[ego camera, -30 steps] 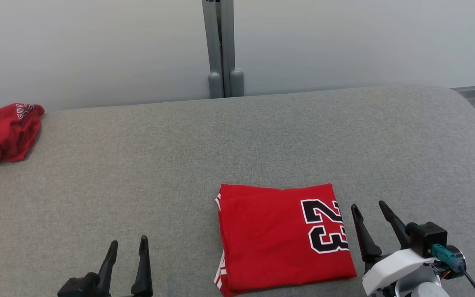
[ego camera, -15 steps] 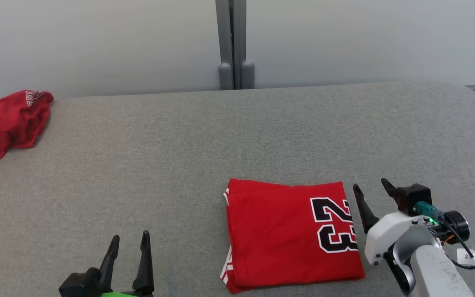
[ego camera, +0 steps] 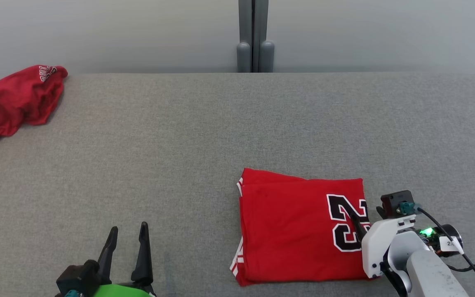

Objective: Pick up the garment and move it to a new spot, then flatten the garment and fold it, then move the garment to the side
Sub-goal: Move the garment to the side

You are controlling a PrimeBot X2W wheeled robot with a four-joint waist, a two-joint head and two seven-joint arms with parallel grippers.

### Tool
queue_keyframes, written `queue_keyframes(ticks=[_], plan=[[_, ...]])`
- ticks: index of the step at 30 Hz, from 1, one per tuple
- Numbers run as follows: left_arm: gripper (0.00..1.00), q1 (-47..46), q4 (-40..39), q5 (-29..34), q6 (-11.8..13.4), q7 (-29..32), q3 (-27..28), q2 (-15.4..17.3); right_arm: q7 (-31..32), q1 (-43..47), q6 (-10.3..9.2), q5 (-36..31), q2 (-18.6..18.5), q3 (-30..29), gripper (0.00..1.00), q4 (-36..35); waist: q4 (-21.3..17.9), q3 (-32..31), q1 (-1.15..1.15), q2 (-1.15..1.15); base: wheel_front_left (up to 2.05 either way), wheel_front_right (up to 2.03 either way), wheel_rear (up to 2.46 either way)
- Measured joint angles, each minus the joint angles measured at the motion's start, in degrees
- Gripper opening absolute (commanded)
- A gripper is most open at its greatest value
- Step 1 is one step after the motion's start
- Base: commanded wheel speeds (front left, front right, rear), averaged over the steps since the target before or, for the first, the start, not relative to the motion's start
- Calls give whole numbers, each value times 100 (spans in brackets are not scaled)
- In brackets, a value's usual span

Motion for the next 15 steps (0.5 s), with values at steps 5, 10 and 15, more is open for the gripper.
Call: queue_keyframes(ticks=[5,10,15], plan=[[100,-94,-3,-5,2,0,-27,0,221,-121,0,160,-3,143,74,186,81,147,0,0,0,0,0],[100,-113,-7,-15,8,0,-42,0,265,-259,-1,313,-24,264,0,233,124,248,0,0,0,0,0],[100,-172,-36,-11,9,0,-81,1,133,-419,1,358,-31,266,0,197,57,308,0,0,0,0,0]])
